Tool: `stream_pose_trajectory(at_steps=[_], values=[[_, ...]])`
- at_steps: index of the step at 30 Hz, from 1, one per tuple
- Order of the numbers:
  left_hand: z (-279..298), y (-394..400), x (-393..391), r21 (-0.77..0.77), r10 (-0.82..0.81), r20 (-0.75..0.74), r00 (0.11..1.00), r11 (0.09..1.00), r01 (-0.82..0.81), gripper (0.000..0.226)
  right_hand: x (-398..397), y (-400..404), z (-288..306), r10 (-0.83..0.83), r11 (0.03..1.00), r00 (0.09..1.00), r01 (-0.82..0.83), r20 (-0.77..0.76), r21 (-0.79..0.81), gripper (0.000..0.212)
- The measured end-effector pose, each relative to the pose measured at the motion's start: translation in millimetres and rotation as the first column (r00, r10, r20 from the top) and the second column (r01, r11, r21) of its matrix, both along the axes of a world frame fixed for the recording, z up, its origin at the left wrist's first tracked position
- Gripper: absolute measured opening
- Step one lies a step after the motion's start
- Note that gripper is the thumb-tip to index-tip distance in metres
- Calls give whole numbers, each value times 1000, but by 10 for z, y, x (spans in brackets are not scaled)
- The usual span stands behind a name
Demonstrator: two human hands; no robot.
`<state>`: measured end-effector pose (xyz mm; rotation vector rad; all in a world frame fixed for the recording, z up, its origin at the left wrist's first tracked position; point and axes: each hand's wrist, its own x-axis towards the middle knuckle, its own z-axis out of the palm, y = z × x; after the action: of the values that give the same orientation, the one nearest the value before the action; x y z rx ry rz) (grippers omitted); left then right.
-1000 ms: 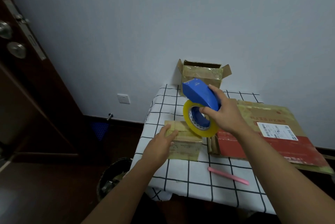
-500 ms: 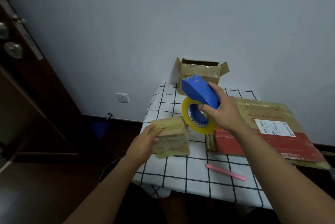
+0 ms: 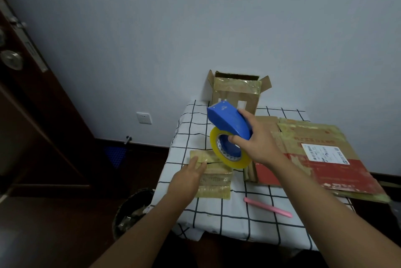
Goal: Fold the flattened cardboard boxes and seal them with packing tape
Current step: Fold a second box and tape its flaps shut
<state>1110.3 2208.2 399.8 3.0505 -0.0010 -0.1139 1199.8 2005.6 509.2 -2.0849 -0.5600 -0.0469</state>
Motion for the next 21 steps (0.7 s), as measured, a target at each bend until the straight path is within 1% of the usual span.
stream_pose_trajectory(at_steps=[3,5,7,10,12,14,16,17,18,19,20,21], values=[[31,8,-12,-57,33,13,999,998,-32,68,-1,43,-108,66,994,998,-66,-3,-88,82],[34,5,-22,-111,61,40,997,992,-57,60,-2,66,-145,118,984,993,-118,-8,-132,85],[26,11,-35,-139,57,92,994,989,-44,52,27,75,-162,138,980,990,-138,-15,-145,86],[34,4,-46,-124,45,176,983,992,-23,52,117,47,-186,179,970,983,-183,-40,-158,85],[63,-7,-16,-151,84,204,975,987,-53,50,162,18,-206,200,965,978,-206,-54,-164,85],[103,-3,52,-256,140,233,962,964,-78,43,188,-1,-220,201,965,977,-210,-67,-159,84],[150,7,127,-411,206,265,942,908,-83,38,207,-6,-228,197,966,978,-206,-72,-155,84],[188,10,160,-519,276,284,918,850,-95,35,213,-9,-232,199,965,977,-208,-72,-158,84],[249,10,194,-644,378,281,882,755,-119,32,218,-11,-239,202,964,977,-211,-72,-160,84],[337,9,228,-767,489,241,838,626,-145,27,218,-15,-243,204,964,976,-213,-73,-159,83],[448,7,267,-870,573,150,806,463,-167,24,219,-22,-248,206,965,975,-216,-78,-151,83],[572,9,311,-939,603,30,797,291,-185,24,216,-29,-246,209,965,974,-220,-86,-139,83]])
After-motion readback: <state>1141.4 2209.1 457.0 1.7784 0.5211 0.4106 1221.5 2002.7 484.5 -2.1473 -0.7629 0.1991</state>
